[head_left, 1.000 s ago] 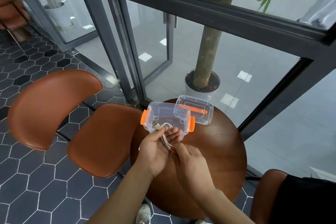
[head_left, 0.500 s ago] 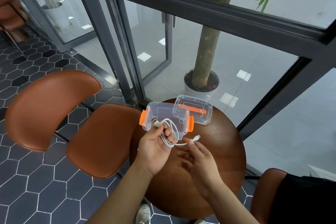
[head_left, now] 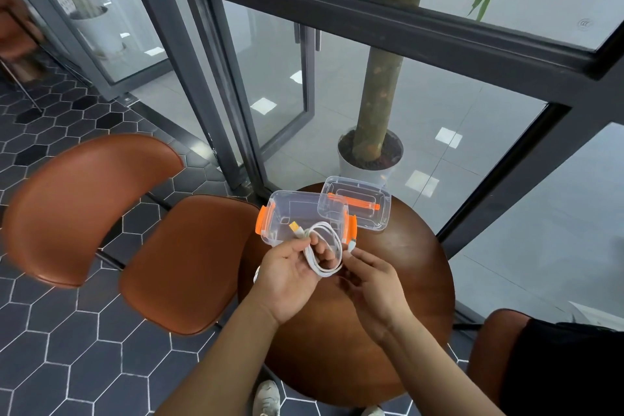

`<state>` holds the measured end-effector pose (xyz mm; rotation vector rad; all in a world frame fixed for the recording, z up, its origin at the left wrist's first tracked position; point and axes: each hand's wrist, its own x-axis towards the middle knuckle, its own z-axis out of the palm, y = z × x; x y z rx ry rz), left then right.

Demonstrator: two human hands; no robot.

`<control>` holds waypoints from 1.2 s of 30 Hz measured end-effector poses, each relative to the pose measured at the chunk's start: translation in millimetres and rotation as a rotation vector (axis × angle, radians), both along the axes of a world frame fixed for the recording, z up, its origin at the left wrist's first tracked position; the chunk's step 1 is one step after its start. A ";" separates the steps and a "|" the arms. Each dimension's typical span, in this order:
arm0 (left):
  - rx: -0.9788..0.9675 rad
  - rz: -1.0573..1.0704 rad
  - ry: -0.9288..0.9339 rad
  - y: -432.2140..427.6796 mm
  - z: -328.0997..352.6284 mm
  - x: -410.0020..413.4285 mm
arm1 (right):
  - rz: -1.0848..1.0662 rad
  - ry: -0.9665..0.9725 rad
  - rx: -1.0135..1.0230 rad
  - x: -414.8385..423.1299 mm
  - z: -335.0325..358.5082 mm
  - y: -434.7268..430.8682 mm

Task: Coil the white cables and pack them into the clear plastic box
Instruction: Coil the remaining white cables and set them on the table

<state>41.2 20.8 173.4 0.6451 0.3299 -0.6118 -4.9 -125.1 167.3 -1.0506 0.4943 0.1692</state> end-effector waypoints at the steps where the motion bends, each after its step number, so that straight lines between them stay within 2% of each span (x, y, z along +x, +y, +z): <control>1: 0.049 -0.018 -0.007 0.6 -1.0 0.5 | -0.002 -0.005 -0.001 0.7 0.4 -1.4; 7: 0.547 -0.184 -0.085 5.8 -17.9 -3.3 | 0.039 -0.037 -0.224 2.3 -3.9 -10.6; 11: 0.679 -0.221 -0.083 6.0 -28.7 -8.5 | 0.092 0.027 -0.267 -1.4 -17.3 -13.4; 20: 0.585 -0.126 -0.059 2.9 -35.4 -21.3 | 0.082 0.177 -0.231 -8.7 -42.5 -16.7; 23: 0.528 -0.159 -0.099 0.8 -31.4 -26.2 | 0.077 0.222 -0.204 -8.9 -47.6 -22.5; 26: 0.523 -0.218 -0.154 0.4 -30.0 -30.7 | 0.158 0.277 -0.089 -10.8 -48.2 -25.3; 36: 0.449 -0.360 -0.180 15.9 -21.6 -34.9 | 0.500 0.095 0.027 -11.2 -44.4 -39.5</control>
